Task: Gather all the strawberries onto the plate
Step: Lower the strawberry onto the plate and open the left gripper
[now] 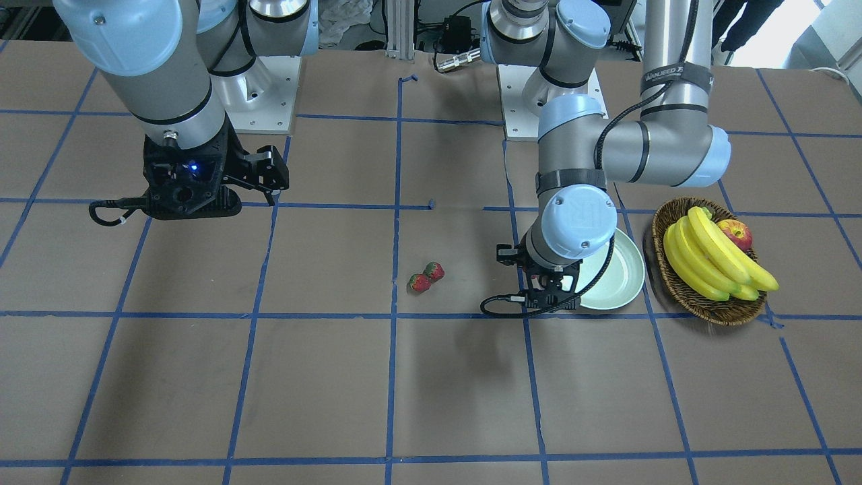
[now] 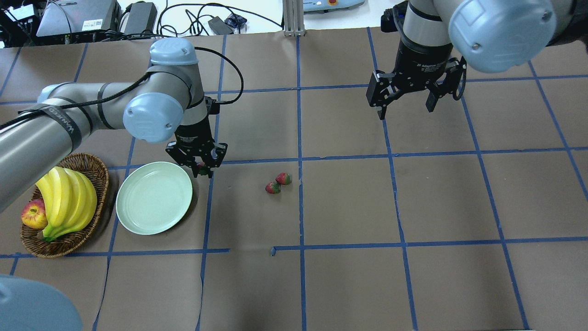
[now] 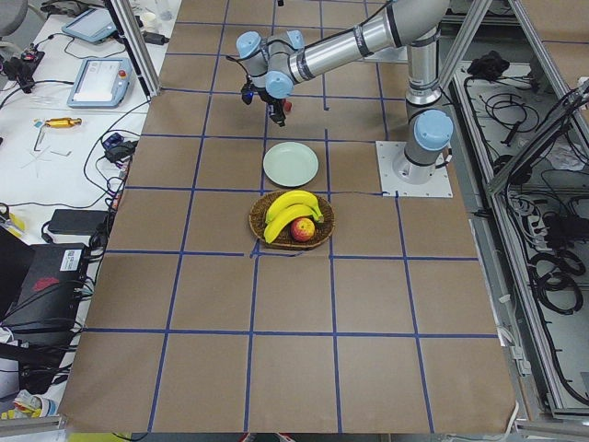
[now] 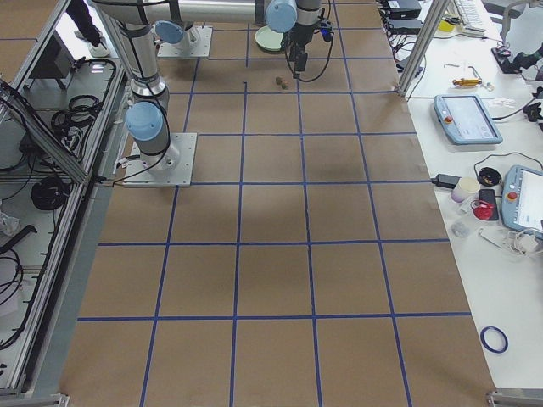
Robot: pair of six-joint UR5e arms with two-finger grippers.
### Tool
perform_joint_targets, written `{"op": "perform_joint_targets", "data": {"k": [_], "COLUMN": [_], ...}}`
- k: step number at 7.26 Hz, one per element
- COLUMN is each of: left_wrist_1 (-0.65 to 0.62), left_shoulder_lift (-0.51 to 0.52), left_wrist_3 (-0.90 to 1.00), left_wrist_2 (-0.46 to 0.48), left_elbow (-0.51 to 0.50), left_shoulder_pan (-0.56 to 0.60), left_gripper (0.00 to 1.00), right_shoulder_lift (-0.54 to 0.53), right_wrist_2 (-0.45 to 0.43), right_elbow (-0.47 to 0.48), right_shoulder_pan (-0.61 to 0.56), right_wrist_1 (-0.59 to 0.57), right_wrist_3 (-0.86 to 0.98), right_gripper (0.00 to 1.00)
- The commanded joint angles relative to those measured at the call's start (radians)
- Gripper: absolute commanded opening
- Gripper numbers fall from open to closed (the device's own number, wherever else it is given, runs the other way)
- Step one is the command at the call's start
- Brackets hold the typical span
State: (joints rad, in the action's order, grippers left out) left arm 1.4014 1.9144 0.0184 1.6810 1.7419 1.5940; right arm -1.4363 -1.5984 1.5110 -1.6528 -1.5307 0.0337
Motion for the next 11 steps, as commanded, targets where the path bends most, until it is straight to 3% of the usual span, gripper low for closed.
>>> {"op": "perform_joint_targets", "data": {"k": [1, 3, 4, 5, 6, 8, 10, 11], "left_wrist_1": [0.033, 0.019, 0.019, 0.018, 0.016, 0.013, -0.007, -0.028], "left_shoulder_lift": [-0.009, 0.018, 0.031, 0.032, 0.029, 0.005, -0.006, -0.003], "left_wrist_3": [0.198, 0.235, 0.229, 0.232, 0.227, 0.194, 0.01, -0.117], "left_wrist_2": [0.091, 0.083, 0.074, 0.078, 0.079, 0.069, -0.076, -0.101], "left_elbow": [0.027, 0.05, 0.053, 0.051, 0.042, 0.009, -0.05, -0.047], "left_shoulder_pan": [-0.13, -0.207, -0.207, -0.207, -0.207, -0.191, -0.107, -0.057], "left_gripper": [0.0, 0.0, 0.2, 0.8, 1.0, 1.0, 1.0, 1.0], "right_shoulder_lift": [-0.001, -0.001, 0.0, 0.001, 0.001, 0.001, 0.002, 0.004], "right_wrist_2": [0.0, 0.0, 0.0, -0.002, -0.002, -0.002, -0.002, -0.002], "right_elbow": [0.0, 0.0, 0.0, 0.0, 0.0, 0.0, 0.0, 0.0], "right_shoulder_pan": [-0.002, -0.002, -0.004, -0.002, -0.002, -0.002, -0.002, -0.002], "right_wrist_1": [0.001, 0.003, 0.001, 0.001, 0.001, 0.0, -0.002, -0.003], "right_wrist_3": [-0.012, -0.024, -0.025, -0.025, -0.025, -0.025, -0.025, -0.025], "right_gripper": [1.0, 1.0, 1.0, 1.0, 1.0, 1.0, 1.0, 1.0]}}
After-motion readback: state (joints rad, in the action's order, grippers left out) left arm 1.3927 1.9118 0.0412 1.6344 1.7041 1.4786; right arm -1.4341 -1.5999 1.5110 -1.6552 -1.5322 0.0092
